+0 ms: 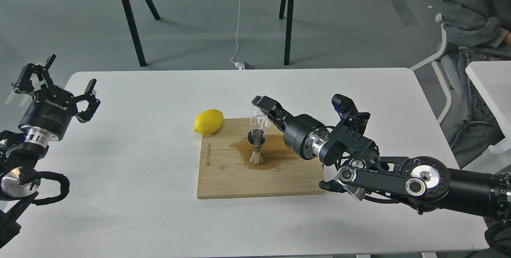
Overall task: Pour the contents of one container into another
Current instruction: 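Tilt the clear glass with the right gripper to pour into the jigger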
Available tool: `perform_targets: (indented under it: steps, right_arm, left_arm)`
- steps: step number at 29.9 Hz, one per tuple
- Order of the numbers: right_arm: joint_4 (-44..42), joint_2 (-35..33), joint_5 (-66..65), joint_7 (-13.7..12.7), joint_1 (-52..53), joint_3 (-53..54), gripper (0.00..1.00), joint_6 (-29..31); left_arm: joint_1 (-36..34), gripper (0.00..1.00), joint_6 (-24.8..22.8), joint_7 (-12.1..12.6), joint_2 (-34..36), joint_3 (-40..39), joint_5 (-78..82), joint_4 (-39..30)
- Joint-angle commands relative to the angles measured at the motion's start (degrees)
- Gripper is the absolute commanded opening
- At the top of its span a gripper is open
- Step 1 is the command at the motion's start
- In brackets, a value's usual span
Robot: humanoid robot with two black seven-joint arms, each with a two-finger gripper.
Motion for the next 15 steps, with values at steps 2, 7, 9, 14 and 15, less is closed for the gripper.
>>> perform_targets:
  steps: [2,7,9,14,15]
  right_arm:
    - [-0.3,-0.1,-2.2,0.0,1.0,-2.3,0.42,0.0]
    - [-0.6,-0.1,-2.6,0.0,1.5,-3.4,0.42,0.0]
    - [-0.6,-0.1,-2.6,0.0,1.8,-3.4,0.42,0.0]
    - [-1.0,0.0,-2.8,0.0,2.5,-4.1,0.42,0.0]
    - [-1.2,0.1,-3.3,0.0,2.9,-4.9,0.42,0.0]
  left_arm:
    - [0.0,0.99,0.0,0.0,0.0,0.0,0.0,0.0]
    - [0.0,0.99,0.0,0.0,-0.1,0.0,0.1,0.0]
    - [0.0,0.99,0.0,0.0,-0.1,0.0,0.0,0.1]
    - [0.0,0.99,0.0,0.0,-0.1,0.0,0.1,0.1]
    - [0.0,0.99,0.0,0.0,-0.1,0.0,0.0,0.1]
